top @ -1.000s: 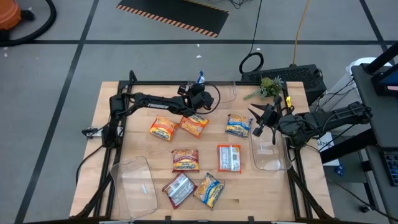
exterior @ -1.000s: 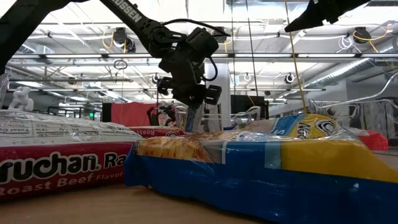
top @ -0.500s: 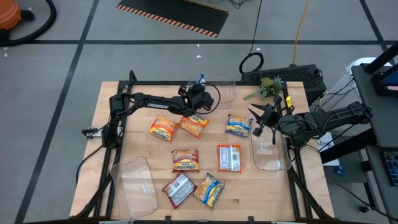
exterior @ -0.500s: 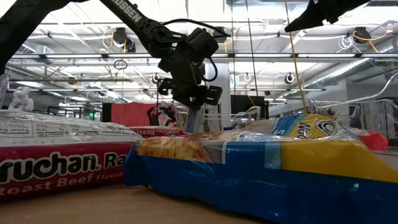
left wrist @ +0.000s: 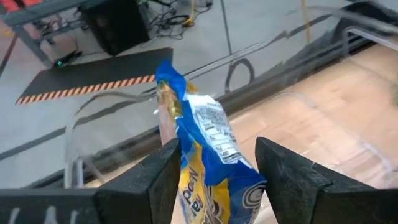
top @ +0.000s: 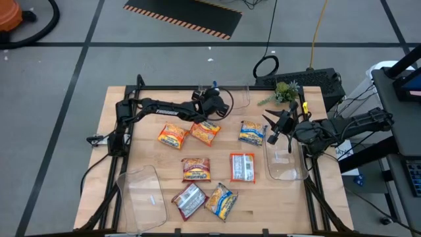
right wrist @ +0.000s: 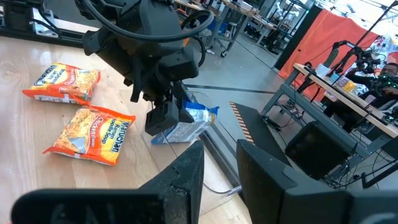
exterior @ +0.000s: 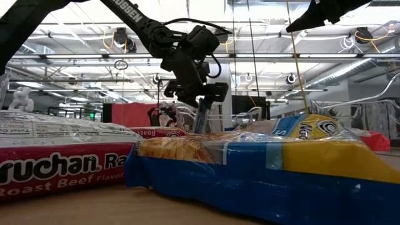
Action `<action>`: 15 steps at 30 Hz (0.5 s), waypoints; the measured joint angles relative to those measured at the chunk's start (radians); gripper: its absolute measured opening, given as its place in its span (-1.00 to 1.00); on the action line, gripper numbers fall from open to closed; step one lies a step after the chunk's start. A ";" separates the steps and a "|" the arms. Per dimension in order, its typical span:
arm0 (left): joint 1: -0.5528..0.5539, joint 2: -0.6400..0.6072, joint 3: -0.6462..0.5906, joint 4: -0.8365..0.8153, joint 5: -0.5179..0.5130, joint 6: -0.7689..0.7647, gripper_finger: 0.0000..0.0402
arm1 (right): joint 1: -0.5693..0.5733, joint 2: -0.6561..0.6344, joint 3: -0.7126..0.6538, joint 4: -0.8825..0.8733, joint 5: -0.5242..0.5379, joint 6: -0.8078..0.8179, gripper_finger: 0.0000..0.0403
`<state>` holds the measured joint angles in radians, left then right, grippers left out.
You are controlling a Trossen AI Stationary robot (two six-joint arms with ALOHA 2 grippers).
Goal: Sort Maruchan noodles
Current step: Put the top blue noodle pack into the top transparent bin
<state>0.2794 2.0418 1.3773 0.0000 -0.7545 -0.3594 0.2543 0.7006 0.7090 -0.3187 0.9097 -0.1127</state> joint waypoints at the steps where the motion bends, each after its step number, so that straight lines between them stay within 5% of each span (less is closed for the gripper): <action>1: 0.000 0.000 0.000 0.013 0.004 0.013 0.05 | 0.000 0.000 0.000 0.000 0.000 0.000 -0.55; 9: 0.001 -0.050 -0.001 0.008 0.117 0.098 0.05 | 0.000 0.000 0.000 0.000 -0.005 0.024 -0.55; 15: 0.009 -0.142 -0.001 -0.021 0.336 0.171 0.05 | 0.000 0.001 0.000 0.005 -0.077 0.049 -0.55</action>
<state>0.2883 1.8997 1.3766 -0.0214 -0.4186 -0.1885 0.2546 0.7012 0.7090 -0.3139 0.8324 -0.0640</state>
